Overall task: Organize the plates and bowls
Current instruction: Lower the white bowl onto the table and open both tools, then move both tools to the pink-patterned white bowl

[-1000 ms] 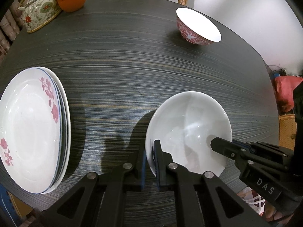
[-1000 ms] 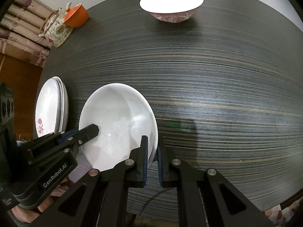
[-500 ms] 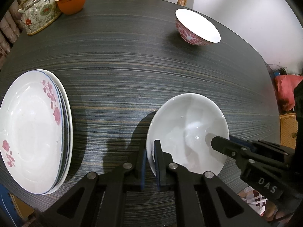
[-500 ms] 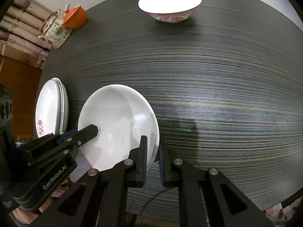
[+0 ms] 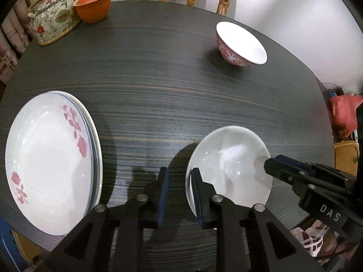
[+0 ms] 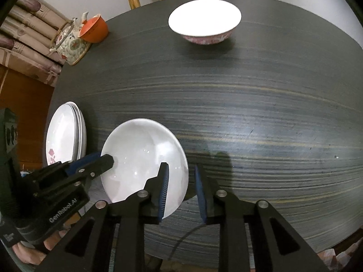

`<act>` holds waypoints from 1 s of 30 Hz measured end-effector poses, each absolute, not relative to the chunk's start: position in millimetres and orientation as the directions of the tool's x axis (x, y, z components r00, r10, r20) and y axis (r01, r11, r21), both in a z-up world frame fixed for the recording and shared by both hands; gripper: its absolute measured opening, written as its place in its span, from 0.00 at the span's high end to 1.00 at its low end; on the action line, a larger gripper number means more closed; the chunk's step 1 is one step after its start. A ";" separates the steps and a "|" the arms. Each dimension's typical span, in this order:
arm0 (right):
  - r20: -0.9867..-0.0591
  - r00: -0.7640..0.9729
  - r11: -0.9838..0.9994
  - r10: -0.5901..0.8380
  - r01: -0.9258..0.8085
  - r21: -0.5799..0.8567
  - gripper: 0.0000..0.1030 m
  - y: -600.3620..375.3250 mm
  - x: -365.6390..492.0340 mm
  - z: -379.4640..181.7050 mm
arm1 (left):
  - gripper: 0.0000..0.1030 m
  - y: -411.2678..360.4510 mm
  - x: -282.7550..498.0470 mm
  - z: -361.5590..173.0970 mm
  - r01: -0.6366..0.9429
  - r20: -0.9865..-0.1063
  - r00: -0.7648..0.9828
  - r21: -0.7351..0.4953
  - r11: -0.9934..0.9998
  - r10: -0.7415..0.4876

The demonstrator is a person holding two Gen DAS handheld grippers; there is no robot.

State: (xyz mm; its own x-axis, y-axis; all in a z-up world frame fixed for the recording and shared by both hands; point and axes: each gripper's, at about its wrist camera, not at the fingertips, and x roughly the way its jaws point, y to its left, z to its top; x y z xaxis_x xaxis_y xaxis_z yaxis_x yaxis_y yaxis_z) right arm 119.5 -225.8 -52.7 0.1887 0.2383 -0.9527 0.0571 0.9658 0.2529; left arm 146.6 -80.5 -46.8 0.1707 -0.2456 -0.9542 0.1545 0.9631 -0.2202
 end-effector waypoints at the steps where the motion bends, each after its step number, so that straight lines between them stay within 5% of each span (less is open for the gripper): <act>1: -0.952 0.194 0.967 0.236 0.053 0.250 0.78 -227.6 120.9 -50.6 | 0.79 -79.8 148.2 -44.9 0.154 -0.953 0.173 -0.221 0.963 -0.247; 17: -0.952 0.253 0.979 0.170 0.068 0.192 0.78 -285.5 166.6 -24.4 | 0.79 -78.7 217.1 2.5 0.110 -0.934 0.278 -0.201 0.973 -0.224; 30: -0.957 0.254 0.982 0.142 0.088 0.169 0.78 -311.5 257.2 -25.1 | 0.79 -114.2 304.6 -17.0 0.098 -0.925 0.221 -0.293 0.951 -0.308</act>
State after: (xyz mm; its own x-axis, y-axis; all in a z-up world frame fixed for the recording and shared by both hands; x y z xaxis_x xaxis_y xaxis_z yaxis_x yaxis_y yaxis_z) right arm 257.2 -311.5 -25.1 0.2536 0.1416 -0.9569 0.0880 0.9818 0.1686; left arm 304.6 -114.2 -17.0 0.2207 -0.3079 -0.9255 0.0982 0.9511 -0.2930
